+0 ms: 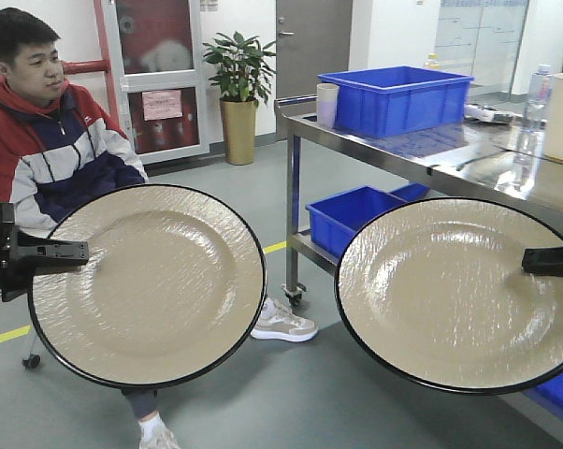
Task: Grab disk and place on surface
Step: 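Hold both plates raised while the base drives to the steel table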
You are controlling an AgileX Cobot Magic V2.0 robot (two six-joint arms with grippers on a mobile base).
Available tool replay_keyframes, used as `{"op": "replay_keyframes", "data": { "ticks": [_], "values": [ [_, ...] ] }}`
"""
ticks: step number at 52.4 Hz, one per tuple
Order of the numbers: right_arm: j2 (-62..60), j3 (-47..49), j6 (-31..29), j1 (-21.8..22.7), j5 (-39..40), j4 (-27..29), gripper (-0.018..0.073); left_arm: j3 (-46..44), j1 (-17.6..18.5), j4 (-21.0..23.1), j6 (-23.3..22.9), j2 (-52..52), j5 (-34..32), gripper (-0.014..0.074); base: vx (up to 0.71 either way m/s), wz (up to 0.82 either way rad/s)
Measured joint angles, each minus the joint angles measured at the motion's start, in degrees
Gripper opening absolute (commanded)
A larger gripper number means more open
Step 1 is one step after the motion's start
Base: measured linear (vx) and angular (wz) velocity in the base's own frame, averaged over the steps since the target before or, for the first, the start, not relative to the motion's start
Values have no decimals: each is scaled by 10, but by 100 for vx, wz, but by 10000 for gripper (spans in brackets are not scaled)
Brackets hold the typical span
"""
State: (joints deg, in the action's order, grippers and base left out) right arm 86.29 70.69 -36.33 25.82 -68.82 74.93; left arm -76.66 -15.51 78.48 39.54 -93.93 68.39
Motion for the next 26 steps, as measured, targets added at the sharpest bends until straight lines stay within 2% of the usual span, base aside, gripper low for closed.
{"op": "replay_keyframes", "data": {
  "ticks": [14, 26],
  "values": [
    [0, 0, 0, 0, 0, 0, -9, 0, -1, 0, 0, 0, -1, -8, 47, 3],
    [0, 0, 0, 0, 0, 0, -9, 0, -1, -2, 0, 0, -1, -8, 49, -13]
  ]
}}
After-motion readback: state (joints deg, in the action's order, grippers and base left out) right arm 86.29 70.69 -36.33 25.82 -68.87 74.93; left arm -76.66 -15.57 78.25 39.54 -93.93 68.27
